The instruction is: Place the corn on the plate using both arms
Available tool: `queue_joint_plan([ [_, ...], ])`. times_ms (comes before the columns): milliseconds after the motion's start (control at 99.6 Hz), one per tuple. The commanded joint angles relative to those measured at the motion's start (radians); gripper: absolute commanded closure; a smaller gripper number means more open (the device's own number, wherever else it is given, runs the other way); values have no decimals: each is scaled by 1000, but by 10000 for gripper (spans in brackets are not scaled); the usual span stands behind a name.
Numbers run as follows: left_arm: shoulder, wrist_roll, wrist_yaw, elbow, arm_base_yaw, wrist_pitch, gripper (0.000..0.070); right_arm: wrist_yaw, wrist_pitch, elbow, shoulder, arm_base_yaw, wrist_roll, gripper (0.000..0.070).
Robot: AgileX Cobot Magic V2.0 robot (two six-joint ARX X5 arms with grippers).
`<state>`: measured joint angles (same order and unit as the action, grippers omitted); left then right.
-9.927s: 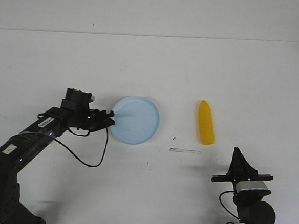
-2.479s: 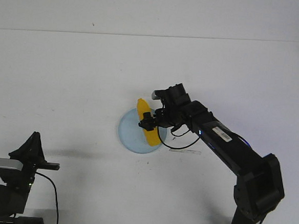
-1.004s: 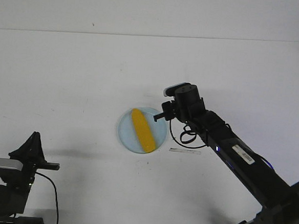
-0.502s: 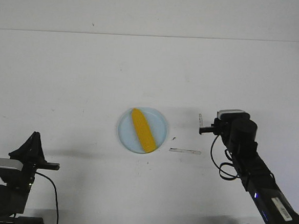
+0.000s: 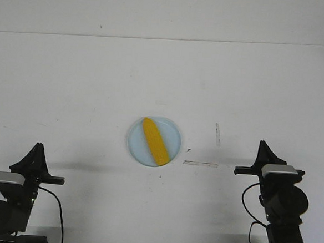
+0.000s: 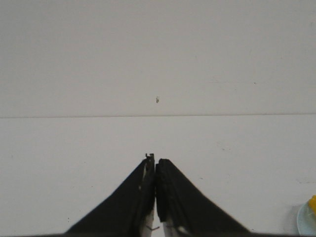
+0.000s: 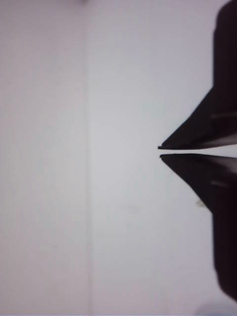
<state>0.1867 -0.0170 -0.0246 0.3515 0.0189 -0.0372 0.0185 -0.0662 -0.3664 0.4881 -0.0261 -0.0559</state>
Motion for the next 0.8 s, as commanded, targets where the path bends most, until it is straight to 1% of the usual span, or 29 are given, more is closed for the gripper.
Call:
queue_joint_plan([
  [0, -2, 9, 1, 7, -1, -9, 698, -1, 14, -3, -63, -1, 5, 687],
  [151, -2, 9, 1, 7, -1, -9, 698, -1, 41, -3, -182, -1, 5, 687],
  [351, -2, 9, 1, 7, -1, -9, 698, 6, 43, -3, -291, -1, 5, 687],
  [793, -2, 9, 1, 7, -1, -9, 698, 6, 43, -3, -324, -1, 5, 687],
])
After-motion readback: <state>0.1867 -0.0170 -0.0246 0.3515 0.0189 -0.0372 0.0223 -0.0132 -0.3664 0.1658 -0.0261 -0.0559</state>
